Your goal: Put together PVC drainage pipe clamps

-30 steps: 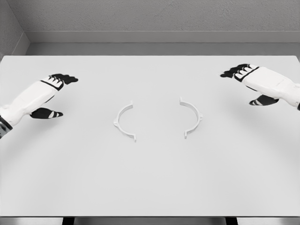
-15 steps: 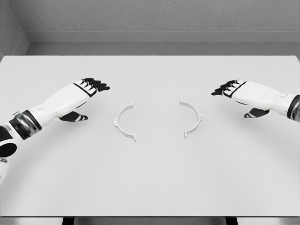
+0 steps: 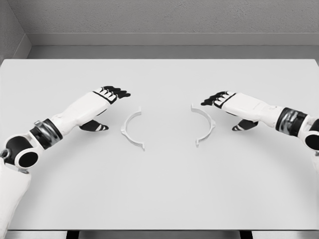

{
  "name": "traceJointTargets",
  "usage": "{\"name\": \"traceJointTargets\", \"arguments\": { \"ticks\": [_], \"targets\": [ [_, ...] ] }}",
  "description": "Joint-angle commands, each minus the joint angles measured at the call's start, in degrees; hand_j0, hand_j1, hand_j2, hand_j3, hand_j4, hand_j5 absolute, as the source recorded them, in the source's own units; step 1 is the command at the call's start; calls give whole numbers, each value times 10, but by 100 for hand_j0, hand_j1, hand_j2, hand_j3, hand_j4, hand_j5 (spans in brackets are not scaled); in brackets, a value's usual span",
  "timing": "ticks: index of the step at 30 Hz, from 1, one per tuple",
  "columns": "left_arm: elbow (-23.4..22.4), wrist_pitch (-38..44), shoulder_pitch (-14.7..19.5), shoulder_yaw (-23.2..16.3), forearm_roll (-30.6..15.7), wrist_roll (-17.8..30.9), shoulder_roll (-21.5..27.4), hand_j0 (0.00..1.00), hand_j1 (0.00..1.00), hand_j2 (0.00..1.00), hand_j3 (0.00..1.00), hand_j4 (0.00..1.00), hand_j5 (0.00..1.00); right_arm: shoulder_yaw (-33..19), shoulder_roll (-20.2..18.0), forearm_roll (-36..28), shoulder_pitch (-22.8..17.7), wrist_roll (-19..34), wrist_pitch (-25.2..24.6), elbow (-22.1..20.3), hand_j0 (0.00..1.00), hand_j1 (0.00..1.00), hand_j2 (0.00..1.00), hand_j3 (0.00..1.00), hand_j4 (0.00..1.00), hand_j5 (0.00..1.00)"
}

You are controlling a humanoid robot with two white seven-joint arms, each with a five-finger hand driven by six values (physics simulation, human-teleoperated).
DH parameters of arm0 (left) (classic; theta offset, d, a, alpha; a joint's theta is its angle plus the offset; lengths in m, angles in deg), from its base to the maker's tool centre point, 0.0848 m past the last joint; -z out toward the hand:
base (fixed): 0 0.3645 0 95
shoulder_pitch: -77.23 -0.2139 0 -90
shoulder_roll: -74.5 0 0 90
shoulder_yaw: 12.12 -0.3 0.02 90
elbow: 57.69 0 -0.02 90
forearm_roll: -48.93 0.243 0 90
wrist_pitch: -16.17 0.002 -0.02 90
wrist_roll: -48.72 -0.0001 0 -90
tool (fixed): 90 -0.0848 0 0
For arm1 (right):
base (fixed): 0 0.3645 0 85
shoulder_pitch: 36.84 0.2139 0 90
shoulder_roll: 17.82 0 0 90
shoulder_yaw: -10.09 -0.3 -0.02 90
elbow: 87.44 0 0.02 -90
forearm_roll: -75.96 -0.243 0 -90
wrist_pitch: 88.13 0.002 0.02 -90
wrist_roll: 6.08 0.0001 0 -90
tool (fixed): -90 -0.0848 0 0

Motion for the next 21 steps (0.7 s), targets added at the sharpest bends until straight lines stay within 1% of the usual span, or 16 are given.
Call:
{"name": "traceJointTargets", "arguments": {
  "ticks": [1, 4, 8, 9, 13, 19, 21],
  "targets": [
    [-2, 14, 0, 1, -4, 3, -4, 100, 100, 100, 100, 100, 100, 0, 8, -2, 0, 0, -2, 11, 100, 100, 100, 100, 100, 100],
    [-3, 15, 0, 1, -4, 3, -3, 100, 100, 100, 100, 100, 100, 0, 23, -1, 1, 0, -2, 25, 100, 100, 100, 100, 100, 100],
    [2, 7, -5, 2, -5, 3, 0, 100, 100, 100, 100, 100, 100, 10, 36, 1, 8, 0, -2, 26, 100, 100, 100, 100, 100, 100],
    [1, 8, -2, 5, -6, 3, 2, 100, 100, 100, 100, 100, 100, 10, 40, 4, 8, 0, -2, 32, 100, 100, 100, 100, 100, 100],
    [1, 8, -1, 13, -18, 3, 3, 100, 100, 100, 100, 100, 100, 11, 45, 4, 18, 0, -2, 51, 100, 100, 100, 100, 100, 100],
    [2, 8, -1, 15, -18, 3, 3, 100, 100, 100, 100, 100, 100, 13, 52, 4, 23, 0, -2, 55, 100, 100, 100, 100, 100, 100],
    [2, 8, -1, 14, -18, 3, 3, 100, 100, 100, 100, 100, 100, 13, 56, 4, 31, 0, -2, 67, 100, 100, 100, 100, 100, 100]
  ]
}}
